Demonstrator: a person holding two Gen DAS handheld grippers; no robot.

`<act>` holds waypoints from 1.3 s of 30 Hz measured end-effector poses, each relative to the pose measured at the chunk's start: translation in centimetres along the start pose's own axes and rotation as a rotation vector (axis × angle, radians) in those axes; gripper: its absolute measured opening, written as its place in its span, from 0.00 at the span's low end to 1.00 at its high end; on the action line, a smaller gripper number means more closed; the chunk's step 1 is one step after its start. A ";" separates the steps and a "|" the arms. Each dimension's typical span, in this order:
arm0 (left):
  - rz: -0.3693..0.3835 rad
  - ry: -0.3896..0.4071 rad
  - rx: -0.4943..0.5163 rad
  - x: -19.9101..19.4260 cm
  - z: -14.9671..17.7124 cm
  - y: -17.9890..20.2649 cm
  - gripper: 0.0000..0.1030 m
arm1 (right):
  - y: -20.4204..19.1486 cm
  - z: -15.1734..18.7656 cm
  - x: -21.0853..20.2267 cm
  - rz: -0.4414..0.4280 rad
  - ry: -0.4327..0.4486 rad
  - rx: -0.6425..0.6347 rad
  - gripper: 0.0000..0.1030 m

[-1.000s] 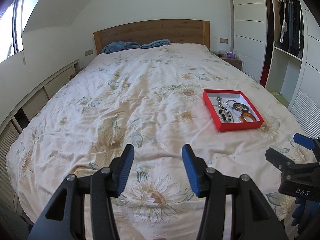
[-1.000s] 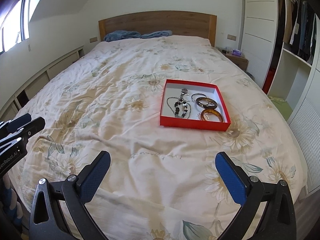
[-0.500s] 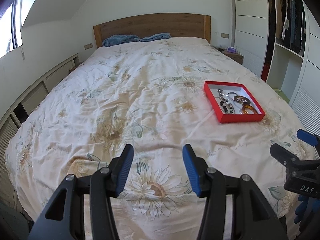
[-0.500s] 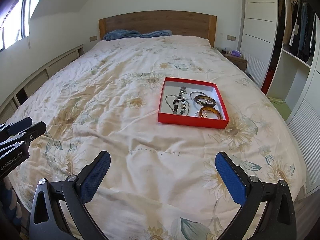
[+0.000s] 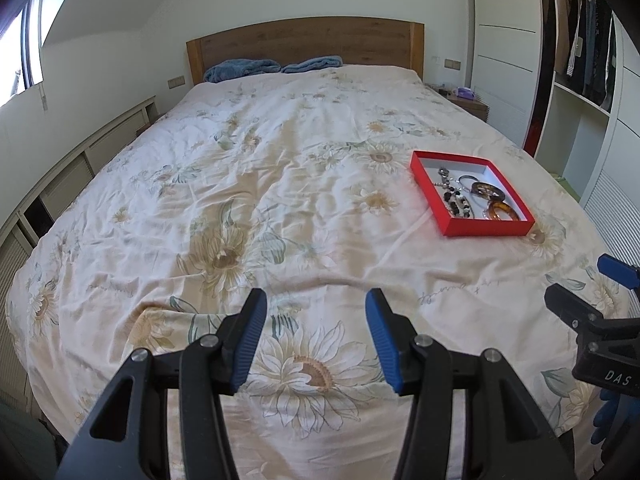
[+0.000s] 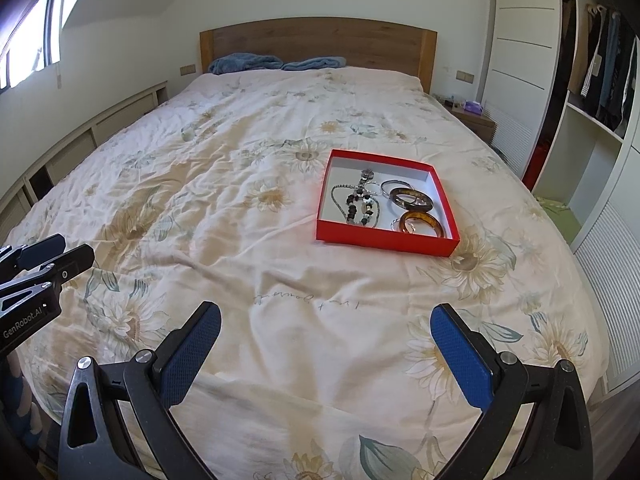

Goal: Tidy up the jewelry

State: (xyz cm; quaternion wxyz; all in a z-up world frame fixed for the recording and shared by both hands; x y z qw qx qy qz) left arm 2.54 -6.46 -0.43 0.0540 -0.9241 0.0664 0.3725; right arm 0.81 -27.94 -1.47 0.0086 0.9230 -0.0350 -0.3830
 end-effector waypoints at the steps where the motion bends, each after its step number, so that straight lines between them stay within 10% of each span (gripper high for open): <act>1: 0.000 -0.003 -0.002 0.1 0.0 -0.1 0.48 | 0.0 0.0 0.0 0.001 -0.002 -0.001 1.00; 39: 0.014 -0.034 -0.016 1.4 1.1 -0.4 0.48 | -0.9 0.6 1.0 0.003 -0.030 -0.016 1.00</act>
Point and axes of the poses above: each gripper's, at about its wrist camera, not at the fingertips, and x roughly the way its jaws point, y to its right, z to its underside, the point moved 6 cm from there along x, roughly the way its jaws point, and after that the axes turned 2 degrees about z, right-handed, at the moved point
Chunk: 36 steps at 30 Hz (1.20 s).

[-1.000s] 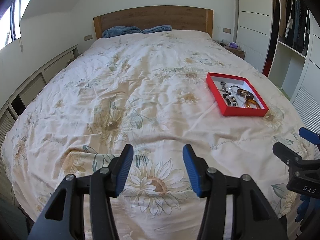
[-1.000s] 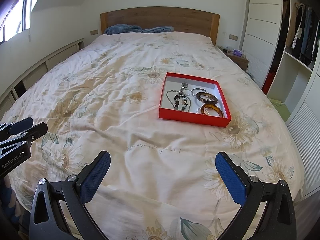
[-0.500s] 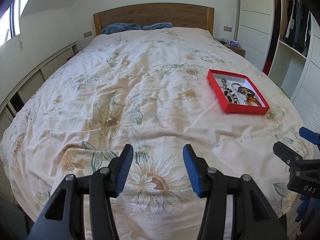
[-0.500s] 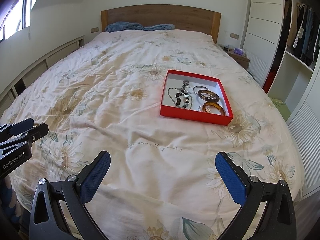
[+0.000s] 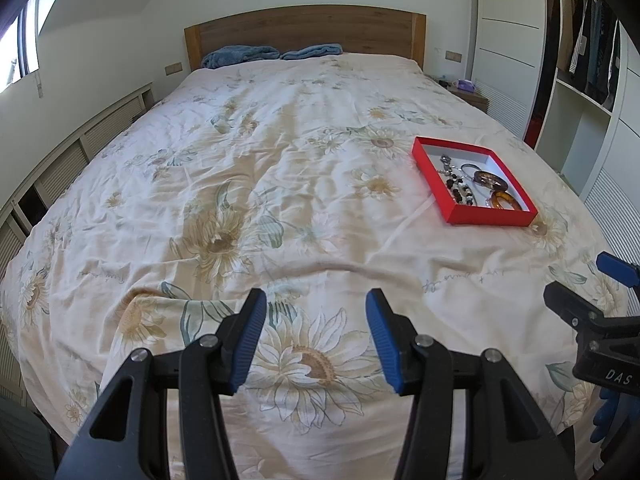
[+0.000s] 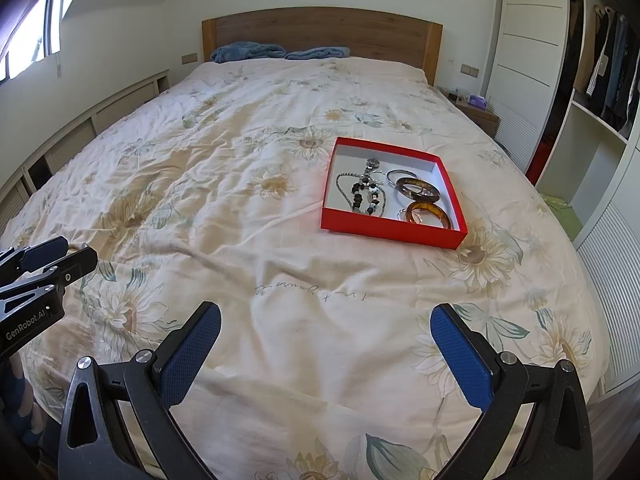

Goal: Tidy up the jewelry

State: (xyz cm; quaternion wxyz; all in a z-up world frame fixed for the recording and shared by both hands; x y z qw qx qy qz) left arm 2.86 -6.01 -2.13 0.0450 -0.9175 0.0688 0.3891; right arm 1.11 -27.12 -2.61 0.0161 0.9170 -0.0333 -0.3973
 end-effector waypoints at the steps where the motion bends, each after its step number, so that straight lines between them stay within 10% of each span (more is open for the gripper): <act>1: 0.000 0.000 0.000 0.0 0.1 0.0 0.48 | 0.0 0.0 0.0 0.000 0.000 0.000 1.00; 36: 0.002 -0.004 0.001 0.1 0.2 0.5 0.48 | 0.2 0.1 0.0 -0.001 0.001 0.000 1.00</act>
Point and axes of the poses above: each gripper's, at about its wrist camera, not at the fingertips, and x roughly the way its jaws point, y to its right, z to its underside, the point moved 6 cm from there along x, roughly the way its jaws point, and after that the axes turned 2 degrees about z, right-handed, at the moved point
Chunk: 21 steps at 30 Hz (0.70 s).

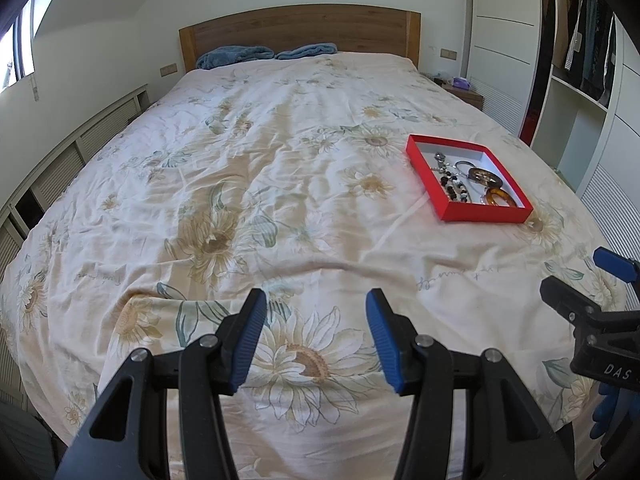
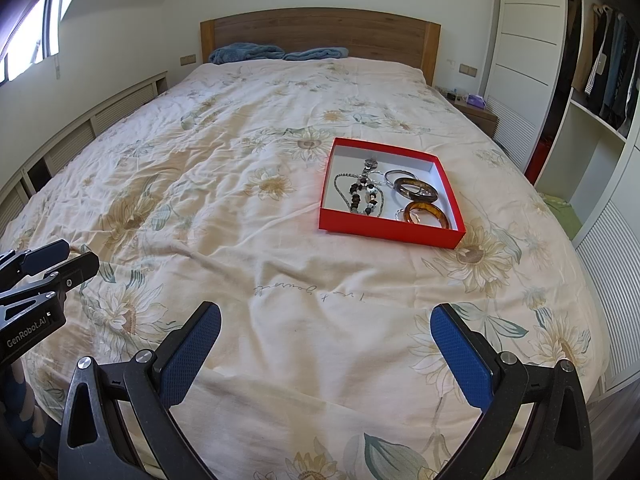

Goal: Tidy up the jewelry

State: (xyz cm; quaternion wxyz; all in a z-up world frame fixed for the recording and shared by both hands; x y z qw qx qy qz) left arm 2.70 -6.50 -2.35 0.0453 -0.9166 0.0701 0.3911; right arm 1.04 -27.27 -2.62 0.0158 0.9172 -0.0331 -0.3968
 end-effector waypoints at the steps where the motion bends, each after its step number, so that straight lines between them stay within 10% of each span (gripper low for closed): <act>1: 0.000 0.000 0.000 0.0 0.1 0.1 0.48 | 0.0 -0.1 0.0 0.000 0.000 0.000 1.00; 21: 0.003 -0.012 0.007 0.3 0.1 0.9 0.48 | 0.1 -0.2 0.0 0.002 0.001 -0.001 1.00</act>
Point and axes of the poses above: each gripper's, at about its wrist camera, not at the fingertips, and x roughly the way its jaws point, y to its right, z to its underside, the point moved 6 cm from there along x, roughly the way its jaws point, and after that the axes turned 2 degrees about z, right-handed, at the moved point
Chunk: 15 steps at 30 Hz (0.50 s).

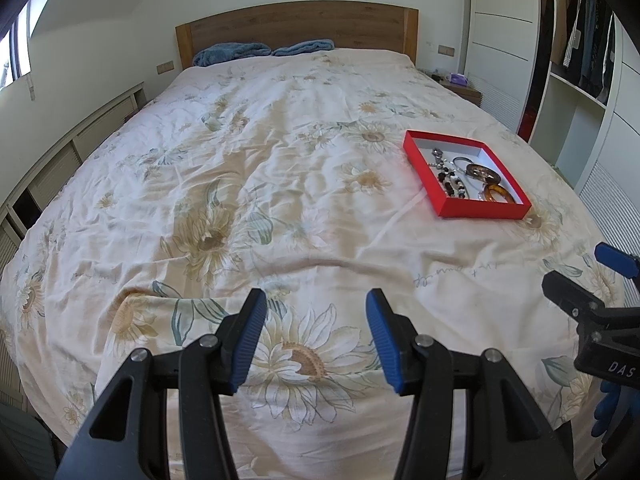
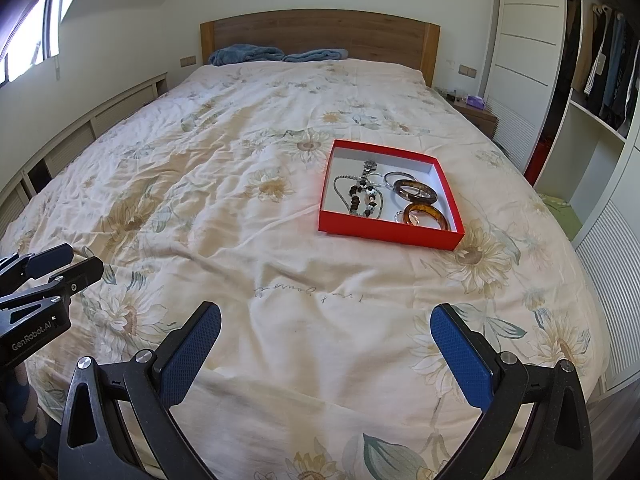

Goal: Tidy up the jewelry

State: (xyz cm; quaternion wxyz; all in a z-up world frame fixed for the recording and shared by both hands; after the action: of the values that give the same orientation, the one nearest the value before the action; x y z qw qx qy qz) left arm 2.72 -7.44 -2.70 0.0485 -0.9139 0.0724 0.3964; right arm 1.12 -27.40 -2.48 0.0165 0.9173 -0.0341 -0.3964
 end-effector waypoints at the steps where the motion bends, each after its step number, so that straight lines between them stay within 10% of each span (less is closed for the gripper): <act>1: 0.001 0.000 0.004 0.0 0.0 0.3 0.48 | 0.1 -0.1 0.0 0.002 0.000 0.000 1.00; 15: 0.006 -0.025 0.028 0.3 -1.5 1.0 0.48 | 2.6 -1.5 -0.3 0.070 0.002 0.033 1.00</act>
State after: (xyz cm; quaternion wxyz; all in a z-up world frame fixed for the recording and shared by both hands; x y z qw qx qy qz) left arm 3.88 -8.65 -1.93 0.0611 -0.9080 0.0800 0.4068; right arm 1.91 -29.98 -1.10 0.0152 0.9161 -0.0728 -0.3940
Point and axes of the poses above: each gripper's, at about its wrist camera, not at the fingertips, and x roughly the way its jaws point, y to its right, z to its underside, the point moved 6 cm from there along x, roughly the way its jaws point, and after that the axes turned 2 degrees about z, right-handed, at the moved point
